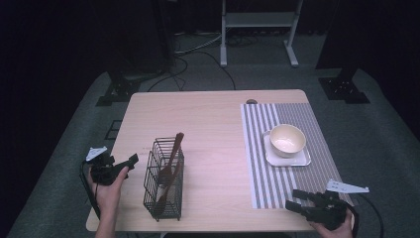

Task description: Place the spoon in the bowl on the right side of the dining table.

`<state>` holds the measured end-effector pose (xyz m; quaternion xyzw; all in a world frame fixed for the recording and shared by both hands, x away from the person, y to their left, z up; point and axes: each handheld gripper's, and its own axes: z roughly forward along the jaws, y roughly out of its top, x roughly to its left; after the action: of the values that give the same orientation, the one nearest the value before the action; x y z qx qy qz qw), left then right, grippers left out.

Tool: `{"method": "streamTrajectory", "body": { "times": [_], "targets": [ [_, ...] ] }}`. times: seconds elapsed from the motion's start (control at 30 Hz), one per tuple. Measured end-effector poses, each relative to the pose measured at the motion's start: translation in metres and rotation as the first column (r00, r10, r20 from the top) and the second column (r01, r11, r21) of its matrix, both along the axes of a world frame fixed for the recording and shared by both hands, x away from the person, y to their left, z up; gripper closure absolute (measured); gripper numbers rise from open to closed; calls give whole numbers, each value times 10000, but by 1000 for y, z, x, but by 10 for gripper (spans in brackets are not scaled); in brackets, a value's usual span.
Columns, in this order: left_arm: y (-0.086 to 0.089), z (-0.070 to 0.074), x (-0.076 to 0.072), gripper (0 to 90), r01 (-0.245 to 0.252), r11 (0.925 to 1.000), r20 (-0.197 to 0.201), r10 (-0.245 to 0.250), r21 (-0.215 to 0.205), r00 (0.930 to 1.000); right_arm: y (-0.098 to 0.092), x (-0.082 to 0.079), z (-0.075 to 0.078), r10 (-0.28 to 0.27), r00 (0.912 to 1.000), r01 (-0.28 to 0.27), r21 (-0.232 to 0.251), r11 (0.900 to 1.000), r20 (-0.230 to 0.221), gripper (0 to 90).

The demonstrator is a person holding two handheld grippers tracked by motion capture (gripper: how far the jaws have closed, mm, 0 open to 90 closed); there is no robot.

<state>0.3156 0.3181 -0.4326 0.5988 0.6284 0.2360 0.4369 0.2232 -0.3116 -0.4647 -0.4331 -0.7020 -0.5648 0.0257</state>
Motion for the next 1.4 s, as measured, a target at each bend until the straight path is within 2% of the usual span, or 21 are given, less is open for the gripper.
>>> {"method": "streamTrajectory", "body": {
  "times": [0.33,0.47,0.6,0.97,1.1,1.4],
  "targets": [
    [0,0,-1,12,-19,10000,-6,20,76,10000,4,7,9,461,9989,-458,241,9987,-100,244],
    [1,0,-1,12,-24,10000,-14,24,37,10000,7,10,14,633,9979,-630,185,9978,-131,245],
    [1,0,-1,12,-12,10000,-2,12,54,10000,13,15,21,867,9962,-868,-101,9962,-108,245],
    [2,0,-3,12,-95,10000,13,95,22,10000,29,30,40,1414,9899,-1415,-150,9898,-59,245],
    [1,0,-2,12,-63,10000,18,63,56,10000,37,37,47,1658,9860,-1661,-184,9859,-183,245],
    [1,0,-3,12,-47,10000,7,47,70,10000,47,48,59,2017,9776,-2012,142,9795,-595,244]
  ]
}}
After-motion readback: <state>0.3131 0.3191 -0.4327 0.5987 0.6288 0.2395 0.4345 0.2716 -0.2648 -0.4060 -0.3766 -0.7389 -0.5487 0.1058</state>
